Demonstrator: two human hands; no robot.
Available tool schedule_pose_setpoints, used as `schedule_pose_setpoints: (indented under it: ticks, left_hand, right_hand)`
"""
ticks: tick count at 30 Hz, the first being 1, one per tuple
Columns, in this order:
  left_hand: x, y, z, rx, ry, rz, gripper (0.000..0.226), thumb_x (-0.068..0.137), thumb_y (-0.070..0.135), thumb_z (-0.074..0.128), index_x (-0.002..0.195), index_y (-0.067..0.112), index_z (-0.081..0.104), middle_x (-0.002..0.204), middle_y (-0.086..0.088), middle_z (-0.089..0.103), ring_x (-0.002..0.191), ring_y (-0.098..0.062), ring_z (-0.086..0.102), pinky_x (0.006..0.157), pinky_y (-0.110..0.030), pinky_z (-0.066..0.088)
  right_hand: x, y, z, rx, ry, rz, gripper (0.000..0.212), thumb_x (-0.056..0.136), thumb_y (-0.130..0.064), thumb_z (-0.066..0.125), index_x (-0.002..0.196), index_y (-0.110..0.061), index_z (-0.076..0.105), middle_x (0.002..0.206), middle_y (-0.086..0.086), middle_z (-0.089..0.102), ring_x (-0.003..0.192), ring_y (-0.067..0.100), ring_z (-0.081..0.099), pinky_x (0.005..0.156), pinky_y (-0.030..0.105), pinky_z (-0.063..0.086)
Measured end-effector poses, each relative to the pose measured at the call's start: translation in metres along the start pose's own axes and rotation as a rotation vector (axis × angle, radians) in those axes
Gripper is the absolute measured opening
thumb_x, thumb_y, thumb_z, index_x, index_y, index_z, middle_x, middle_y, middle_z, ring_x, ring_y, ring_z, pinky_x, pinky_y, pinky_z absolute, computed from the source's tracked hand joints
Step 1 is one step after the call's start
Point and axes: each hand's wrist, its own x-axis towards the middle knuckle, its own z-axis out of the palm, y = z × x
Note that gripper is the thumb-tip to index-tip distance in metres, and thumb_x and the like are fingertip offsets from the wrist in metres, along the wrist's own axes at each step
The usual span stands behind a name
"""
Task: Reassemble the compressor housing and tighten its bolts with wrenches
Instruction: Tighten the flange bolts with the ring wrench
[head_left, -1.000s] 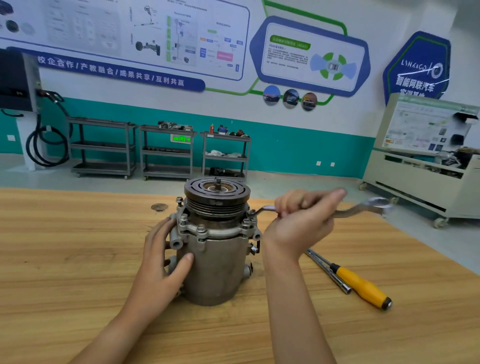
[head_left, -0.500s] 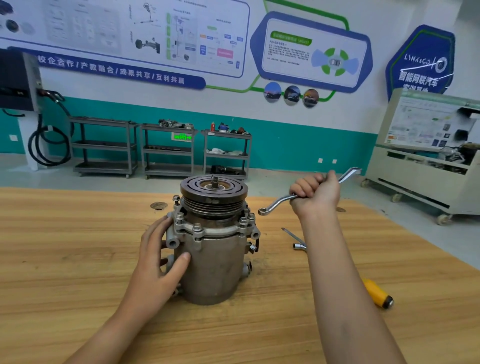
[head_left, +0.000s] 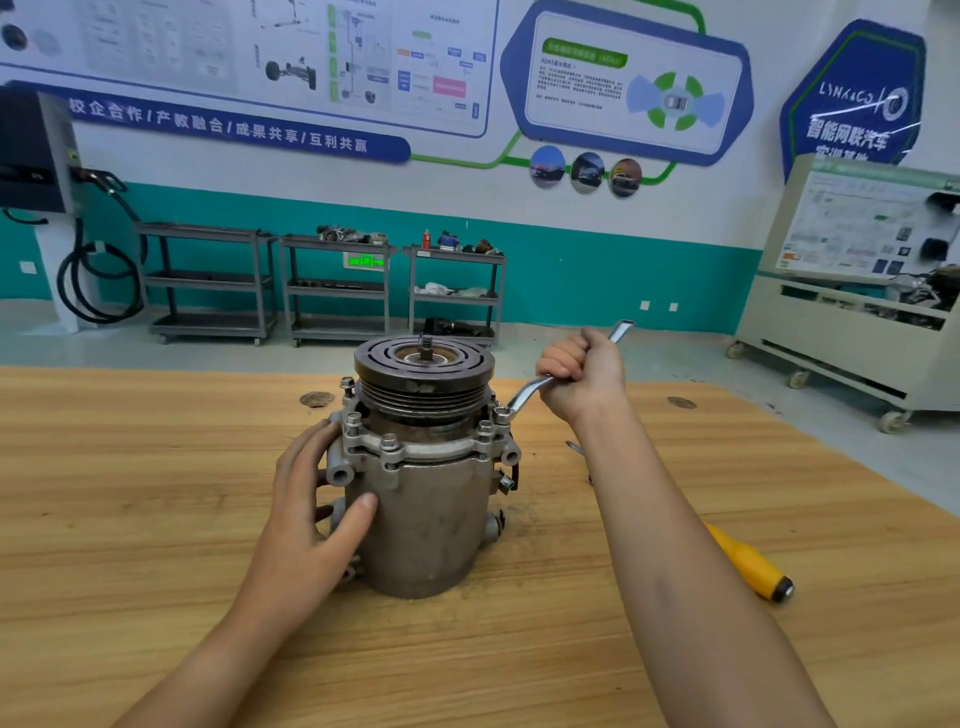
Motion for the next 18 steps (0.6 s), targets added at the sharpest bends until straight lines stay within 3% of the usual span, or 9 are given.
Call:
schedule_pose_setpoints:
  ticks: [5, 10, 15, 18]
  left_hand:
    - [0.0, 0.0, 0.0, -0.01, -0.001, -0.025, 0.066, 0.075, 0.033, 0.055, 0.116, 0.075, 0.025, 0.126, 0.05, 0.022, 0.125, -0.002, 0.034, 0.091, -0.03, 0.042]
    - [-0.002, 0.002, 0.0, -0.018, -0.001, -0.048, 0.065, 0.075, 0.034, 0.055, 0.115, 0.076, 0.025, 0.126, 0.05, 0.022, 0.127, -0.012, 0.036, 0.092, -0.031, 0.043]
    - [-0.003, 0.003, 0.0, -0.03, 0.002, -0.06, 0.063, 0.079, 0.034, 0.058, 0.118, 0.07, 0.024, 0.125, 0.051, 0.021, 0.126, -0.01, 0.036, 0.093, -0.031, 0.042]
    - [-0.003, 0.002, 0.001, -0.017, -0.005, -0.059, 0.069, 0.087, 0.014, 0.062, 0.122, 0.061, 0.025, 0.124, 0.052, 0.021, 0.13, -0.016, 0.036, 0.099, -0.043, 0.043]
  right_hand:
    - [-0.007, -0.001, -0.018, 0.119, -0.026, -0.029, 0.066, 0.102, -0.029, 0.031, 0.037, -0.015, 0.033, 0.034, -0.006, 0.021, 0.024, 0.008, 0.02, 0.029, 0.013, 0.02]
    - [-0.042, 0.005, -0.024, 0.084, -0.042, -0.315, 0.055, 0.1, -0.029, 0.031, 0.047, -0.018, 0.033, 0.037, -0.005, 0.021, 0.03, 0.011, 0.021, 0.038, 0.012, 0.028]
    - [-0.094, 0.033, -0.036, -0.319, -0.2, -0.645, 0.058, 0.099, -0.031, 0.032, 0.043, -0.025, 0.043, 0.04, -0.008, 0.03, 0.042, 0.013, 0.033, 0.059, 0.022, 0.048]
    - [-0.113, 0.065, -0.035, -0.704, -0.275, -0.936, 0.041, 0.088, -0.029, 0.045, 0.047, -0.027, 0.044, 0.047, -0.01, 0.038, 0.049, 0.007, 0.037, 0.064, 0.015, 0.044]
